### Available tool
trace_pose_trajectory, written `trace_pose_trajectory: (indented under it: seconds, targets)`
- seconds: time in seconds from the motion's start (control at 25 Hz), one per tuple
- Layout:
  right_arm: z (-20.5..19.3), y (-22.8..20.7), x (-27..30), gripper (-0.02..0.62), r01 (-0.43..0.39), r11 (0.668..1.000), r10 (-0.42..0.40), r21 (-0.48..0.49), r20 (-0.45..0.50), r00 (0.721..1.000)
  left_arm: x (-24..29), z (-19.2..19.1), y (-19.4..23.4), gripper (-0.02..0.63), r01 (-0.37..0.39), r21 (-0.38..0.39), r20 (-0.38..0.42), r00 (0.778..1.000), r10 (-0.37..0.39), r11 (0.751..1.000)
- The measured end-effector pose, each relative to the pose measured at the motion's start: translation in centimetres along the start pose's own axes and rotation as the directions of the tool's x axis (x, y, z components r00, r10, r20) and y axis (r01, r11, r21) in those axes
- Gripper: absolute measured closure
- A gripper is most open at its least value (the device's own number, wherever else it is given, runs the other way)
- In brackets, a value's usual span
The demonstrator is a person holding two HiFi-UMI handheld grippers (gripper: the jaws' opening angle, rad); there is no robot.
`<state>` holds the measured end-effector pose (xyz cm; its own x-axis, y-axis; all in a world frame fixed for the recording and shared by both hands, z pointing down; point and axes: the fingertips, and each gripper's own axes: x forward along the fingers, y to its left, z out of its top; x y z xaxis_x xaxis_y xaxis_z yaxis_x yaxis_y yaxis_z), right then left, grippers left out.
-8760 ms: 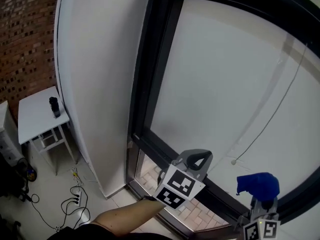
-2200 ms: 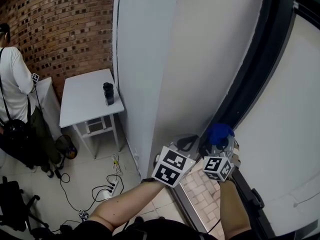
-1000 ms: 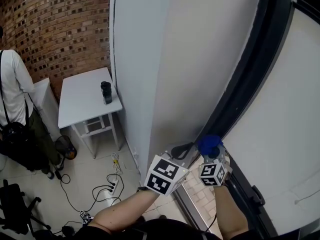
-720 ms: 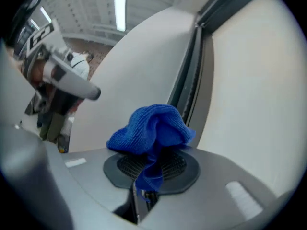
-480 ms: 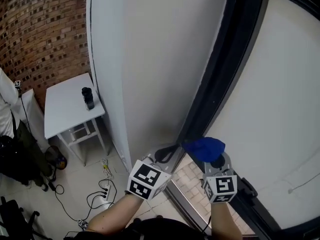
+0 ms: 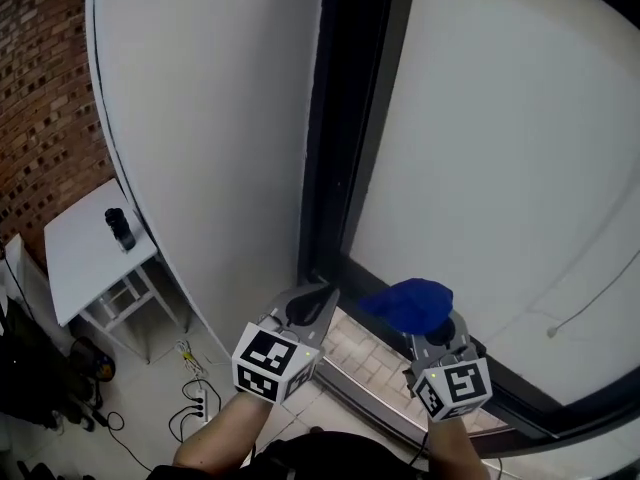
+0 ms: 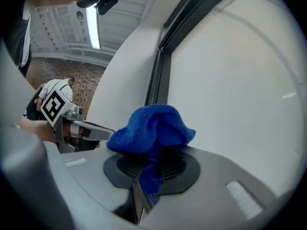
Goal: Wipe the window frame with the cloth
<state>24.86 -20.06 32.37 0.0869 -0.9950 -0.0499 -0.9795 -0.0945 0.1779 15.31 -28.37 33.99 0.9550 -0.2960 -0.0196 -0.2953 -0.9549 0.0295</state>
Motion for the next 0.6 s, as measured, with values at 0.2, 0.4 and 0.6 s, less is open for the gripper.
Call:
trace_pose_trajectory:
  seconds: [0.2, 0.4, 0.6]
  targets:
    - [0.5, -3.5, -5.6, 0.522, 0.117, 0.993, -0.117, 0.011, 0.004, 0.993, 2.9, 0.0, -4.4, 0.612, 0.124, -0.013, 0.003, 0.992, -0.124, 0.992]
    - [1.0, -6.3, -10.4, 0.522, 0.233, 0.973, -0.233, -0.005, 0.002, 0.973, 5.2, -0.7, -8.4, 0.612, 0.220, -0.017, -0.020, 0.975, -0.221, 0.975]
    - [1.8, -7.8, -16.2, 0.522, 0.363, 0.931, -0.363, 0.017, -0.006, 0.932, 6.0, -1.0, -12.1, 0.612, 0.312, -0.011, -0.038, 0.949, -0.312, 0.950]
